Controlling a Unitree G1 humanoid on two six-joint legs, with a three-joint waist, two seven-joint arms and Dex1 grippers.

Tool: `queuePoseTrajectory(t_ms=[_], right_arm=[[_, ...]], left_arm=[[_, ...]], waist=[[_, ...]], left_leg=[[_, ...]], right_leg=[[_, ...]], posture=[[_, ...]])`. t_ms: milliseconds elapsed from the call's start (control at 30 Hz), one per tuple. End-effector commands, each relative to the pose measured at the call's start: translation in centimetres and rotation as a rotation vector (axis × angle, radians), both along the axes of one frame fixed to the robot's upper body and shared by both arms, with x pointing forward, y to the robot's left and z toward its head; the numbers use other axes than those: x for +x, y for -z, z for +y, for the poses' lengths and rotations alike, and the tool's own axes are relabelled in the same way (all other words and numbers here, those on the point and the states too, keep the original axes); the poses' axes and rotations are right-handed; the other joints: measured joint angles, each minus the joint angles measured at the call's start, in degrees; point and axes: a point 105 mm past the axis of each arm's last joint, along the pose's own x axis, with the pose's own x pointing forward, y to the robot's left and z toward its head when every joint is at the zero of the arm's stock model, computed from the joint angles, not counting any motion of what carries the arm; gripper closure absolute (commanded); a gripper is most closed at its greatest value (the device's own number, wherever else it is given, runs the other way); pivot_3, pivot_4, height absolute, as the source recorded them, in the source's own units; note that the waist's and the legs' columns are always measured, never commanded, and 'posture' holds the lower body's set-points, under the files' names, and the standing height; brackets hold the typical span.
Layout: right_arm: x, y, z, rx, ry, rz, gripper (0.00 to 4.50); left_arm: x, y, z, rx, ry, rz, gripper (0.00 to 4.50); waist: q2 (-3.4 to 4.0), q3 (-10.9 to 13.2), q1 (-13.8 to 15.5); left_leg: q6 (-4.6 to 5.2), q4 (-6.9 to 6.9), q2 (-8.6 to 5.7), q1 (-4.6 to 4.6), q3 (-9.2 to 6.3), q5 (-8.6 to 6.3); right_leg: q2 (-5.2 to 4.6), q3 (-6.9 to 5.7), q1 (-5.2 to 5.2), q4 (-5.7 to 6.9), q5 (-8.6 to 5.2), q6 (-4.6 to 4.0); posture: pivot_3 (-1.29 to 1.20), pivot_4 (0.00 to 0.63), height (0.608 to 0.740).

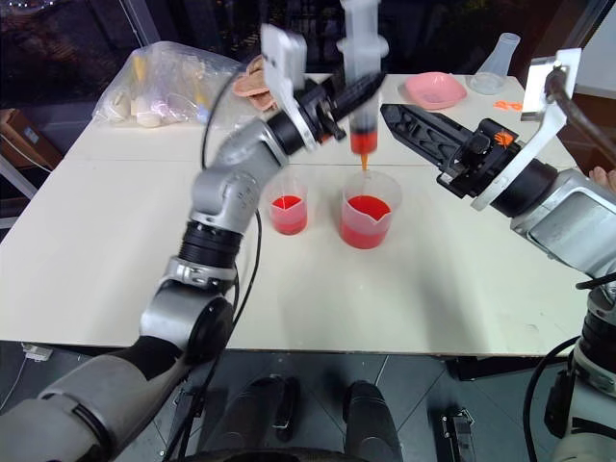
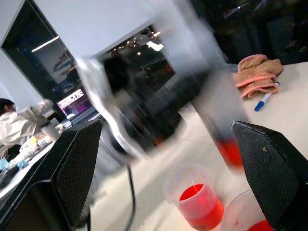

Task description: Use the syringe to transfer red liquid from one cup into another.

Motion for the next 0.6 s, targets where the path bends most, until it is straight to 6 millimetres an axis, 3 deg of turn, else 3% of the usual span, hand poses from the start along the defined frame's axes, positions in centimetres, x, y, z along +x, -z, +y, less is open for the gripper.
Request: queuePoseTrajectory(t_ms=[33,133,233,433,600], right_arm=[[-0.4,-0.8,0.5,0.013,-0.024,-0.050,0.06],[-0.1,-0.5,1.1,0.019,-0.052,-0.044,0.06],[0.3,-0.4,1.4,0.022,-0.072,-0.037,0.06],[1.0,-0.4,2.7,-0.003,-0.150,-0.020,0.06],[1.7,-0.6,3.6,-0.047,-0.209,-0.002,0.06]], left_arm=[[-0.7,-3.0,2.8,-0.035,-0.081,-0.092,2.97],[-0.2,-3.2,5.2,0.038,-0.252,-0.164,2.97],[-0.4,-3.0,6.2,0.063,-0.311,-0.178,2.97],[-1.4,0.7,7.8,0.110,-0.372,-0.109,2.97],[-2.1,3.9,7.9,0.133,-0.400,-0.041,2.97]], waist=[[0.01,0.0,-0.1],[0.01,0.0,-0.3],[0.00,0.0,-0.2],[0.01,0.0,-0.2],[0.01,0.0,-0.2]], left_leg=[[0.00,0.00,0.00,0.00,0.00,0.00],[-0.01,0.00,0.00,0.02,0.00,0.00],[-0.01,0.00,-0.01,0.02,-0.02,0.01],[-0.03,0.00,-0.02,0.02,-0.04,0.01],[-0.04,0.00,-0.02,0.02,-0.04,0.01]], right_leg=[[0.01,0.00,0.00,0.01,0.00,0.00],[0.02,0.00,0.02,0.02,0.00,0.00],[0.04,0.00,0.02,0.02,0.00,0.00],[0.00,0.01,0.02,-0.02,0.00,0.00],[-0.01,0.02,0.02,-0.01,0.00,0.00]], posture=[[0.00,0.150,0.740],[0.00,0.150,0.740],[0.00,0.150,0.740],[0.00,0.150,0.740],[0.00,0.150,0.740]])
